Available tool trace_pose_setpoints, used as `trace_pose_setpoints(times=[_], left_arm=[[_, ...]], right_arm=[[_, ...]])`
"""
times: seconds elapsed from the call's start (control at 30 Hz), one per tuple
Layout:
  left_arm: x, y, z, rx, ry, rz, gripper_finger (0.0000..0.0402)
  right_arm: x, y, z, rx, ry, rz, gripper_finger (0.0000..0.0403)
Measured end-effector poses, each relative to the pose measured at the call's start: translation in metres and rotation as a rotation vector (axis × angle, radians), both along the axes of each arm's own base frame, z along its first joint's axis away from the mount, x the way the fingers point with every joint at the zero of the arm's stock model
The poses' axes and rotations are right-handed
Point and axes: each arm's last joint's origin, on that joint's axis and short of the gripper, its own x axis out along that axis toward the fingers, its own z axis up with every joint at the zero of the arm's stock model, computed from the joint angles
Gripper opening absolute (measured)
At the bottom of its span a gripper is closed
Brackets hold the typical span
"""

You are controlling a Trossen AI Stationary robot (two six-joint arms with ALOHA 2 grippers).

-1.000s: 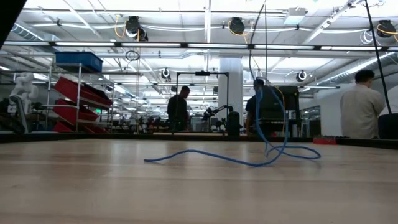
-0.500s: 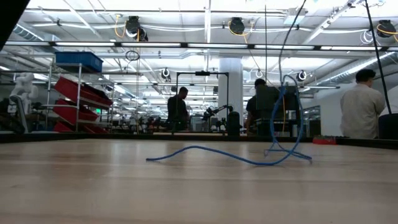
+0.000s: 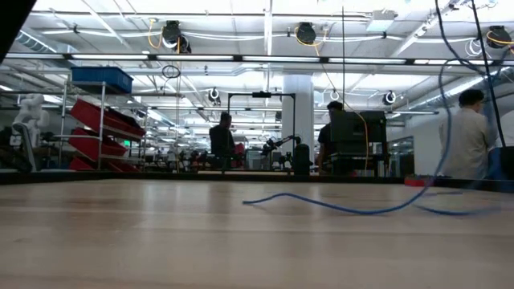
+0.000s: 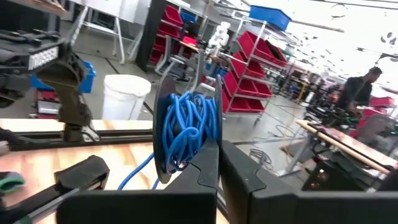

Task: Coil cords
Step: Coil the blue wire onto the black spool

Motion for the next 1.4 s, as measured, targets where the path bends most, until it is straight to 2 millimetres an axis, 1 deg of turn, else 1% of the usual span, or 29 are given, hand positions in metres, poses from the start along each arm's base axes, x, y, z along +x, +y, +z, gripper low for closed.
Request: trace_pose_setpoints(times=[0.1,0.2,0.33,0.47,0.57,0.73,0.8,1.1,1.33,1.4], left_arm=[[0.002,0.005,0.001,-0.003,-0.014,0.015,0.0],[0.003,0.004,0.003,-0.017,-0.033,-0.012,0.0],[-0.001,-0.009,0.006,0.01,-0.038,-0.085,0.0],[-0.011,-0.019,0.018,0.046,-0.048,-0.116,0.0],[-0.021,-0.024,0.027,0.062,-0.056,-0.082,0.0],[-0.04,-0.027,0.046,0.109,-0.042,-0.053,0.0],[-0.048,-0.025,0.054,0.12,-0.033,-0.034,0.0],[-0.071,-0.013,0.08,0.147,-0.034,0.048,0.0],[-0.087,-0.009,0.09,0.185,0.001,0.089,0.0],[-0.091,-0.01,0.089,0.187,0.022,0.1,0.0]], right_arm=[[0.005,0.0,-0.002,-0.009,0.008,-0.017,0.0],[0.01,-0.001,-0.005,-0.028,0.025,-0.036,0.0],[0.017,-0.004,-0.008,-0.048,0.048,-0.055,0.0],[0.023,-0.006,-0.011,-0.041,0.076,-0.01,0.0],[0.026,-0.007,-0.012,-0.018,0.088,0.039,0.0],[0.026,-0.007,-0.012,-0.014,0.094,0.06,0.0],[0.027,-0.006,-0.013,-0.007,0.103,0.093,0.0],[0.028,-0.003,-0.014,0.007,0.138,0.198,0.0],[0.028,-0.003,-0.014,0.012,0.146,0.227,0.0],[0.028,-0.003,-0.014,0.011,0.146,0.227,0.0]])
